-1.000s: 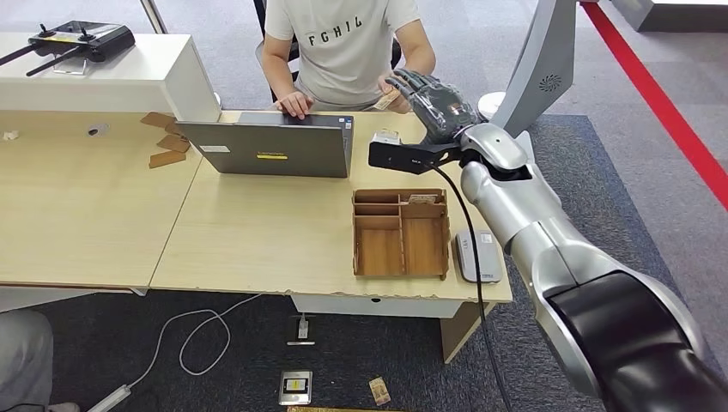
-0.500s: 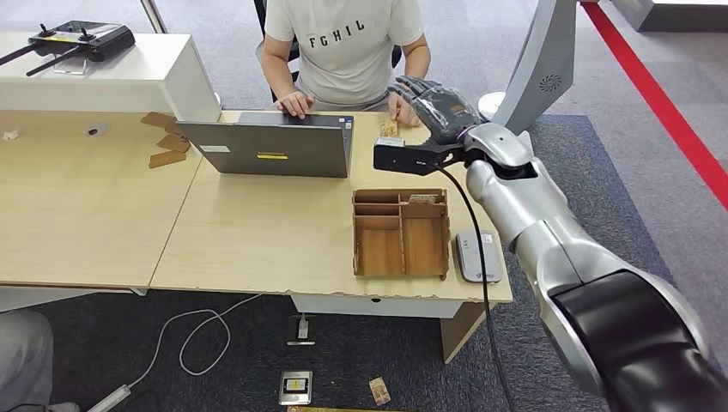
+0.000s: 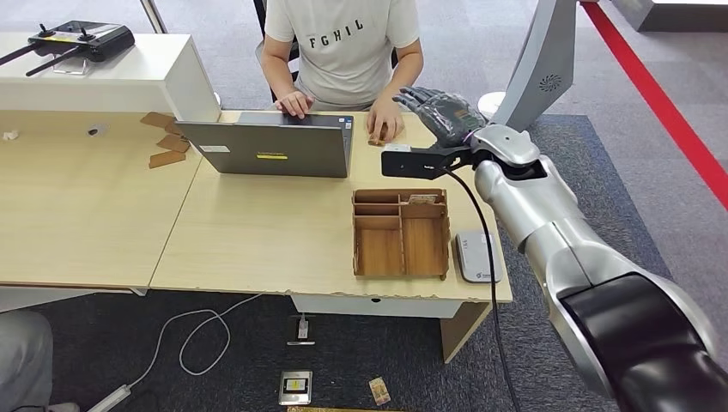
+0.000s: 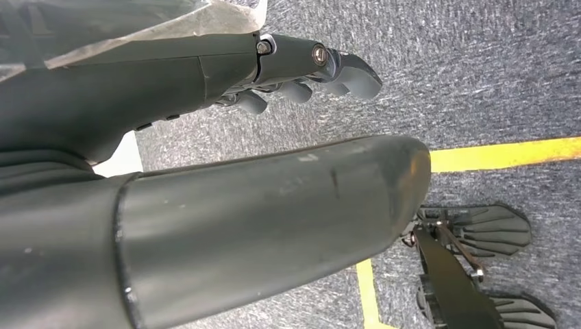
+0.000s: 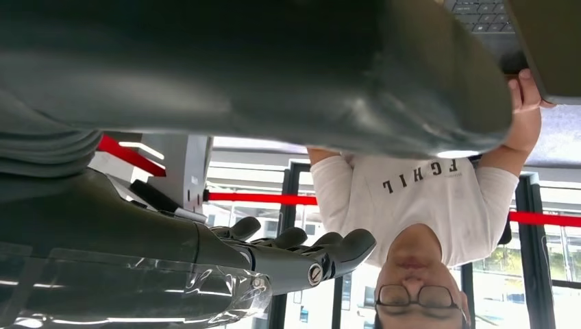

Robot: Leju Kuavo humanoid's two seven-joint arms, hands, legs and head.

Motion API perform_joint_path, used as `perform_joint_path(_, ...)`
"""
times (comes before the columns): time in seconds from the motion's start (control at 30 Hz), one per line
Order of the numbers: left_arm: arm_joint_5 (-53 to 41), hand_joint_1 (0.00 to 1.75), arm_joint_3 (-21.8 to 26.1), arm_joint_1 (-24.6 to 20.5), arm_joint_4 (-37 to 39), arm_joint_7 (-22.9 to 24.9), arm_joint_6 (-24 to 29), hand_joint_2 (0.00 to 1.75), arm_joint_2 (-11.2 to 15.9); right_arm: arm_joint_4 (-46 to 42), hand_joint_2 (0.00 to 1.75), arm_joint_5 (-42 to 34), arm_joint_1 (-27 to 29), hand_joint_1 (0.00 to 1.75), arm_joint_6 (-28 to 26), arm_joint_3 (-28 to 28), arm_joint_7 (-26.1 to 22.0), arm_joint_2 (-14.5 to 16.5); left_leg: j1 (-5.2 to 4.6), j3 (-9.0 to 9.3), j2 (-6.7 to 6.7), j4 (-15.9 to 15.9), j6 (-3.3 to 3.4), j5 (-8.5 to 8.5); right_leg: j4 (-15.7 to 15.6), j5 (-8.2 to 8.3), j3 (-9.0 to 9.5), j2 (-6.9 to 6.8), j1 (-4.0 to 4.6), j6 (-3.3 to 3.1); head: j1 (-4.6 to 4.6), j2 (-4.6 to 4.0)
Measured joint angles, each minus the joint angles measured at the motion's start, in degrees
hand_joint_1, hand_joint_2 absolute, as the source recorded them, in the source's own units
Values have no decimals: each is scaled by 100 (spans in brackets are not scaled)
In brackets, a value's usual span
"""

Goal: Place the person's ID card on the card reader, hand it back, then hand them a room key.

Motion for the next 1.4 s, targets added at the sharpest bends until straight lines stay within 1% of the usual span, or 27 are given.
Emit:
perform_joint_path(0.4, 80, 0, 0, 39, 0, -21, -57, 0, 60, -257, 0, -145, 224, 0, 387, 192, 0, -260, 0, 1, 0, 0, 0, 0, -1, 0, 0, 0, 0, 0, 1, 0)
perform_joint_path(0.9, 106, 0, 0, 55, 0, 34, -76, 0, 93, -380, 0, -392, 704, 0, 504, 299, 73, -591, 0, 0, -1, 0, 0, -1, -1, 0, 0, 0, 0, 0, 0, 0)
perform_joint_path(1.03, 149, 0, 0, 55, 0, 66, -76, 0, 101, -379, 175, -462, 859, 0, 504, 327, 132, -644, 0, 0, -1, 0, 0, -1, -1, 0, 0, 0, 0, 0, 0, 0)
perform_joint_path(1.4, 173, 0, 0, 53, 0, 63, -98, 0, 116, -488, 175, -569, 1227, 0, 513, 370, 236, -722, 0, 0, 0, 0, 0, -1, -1, 0, -1, 0, 0, 0, 0, 0)
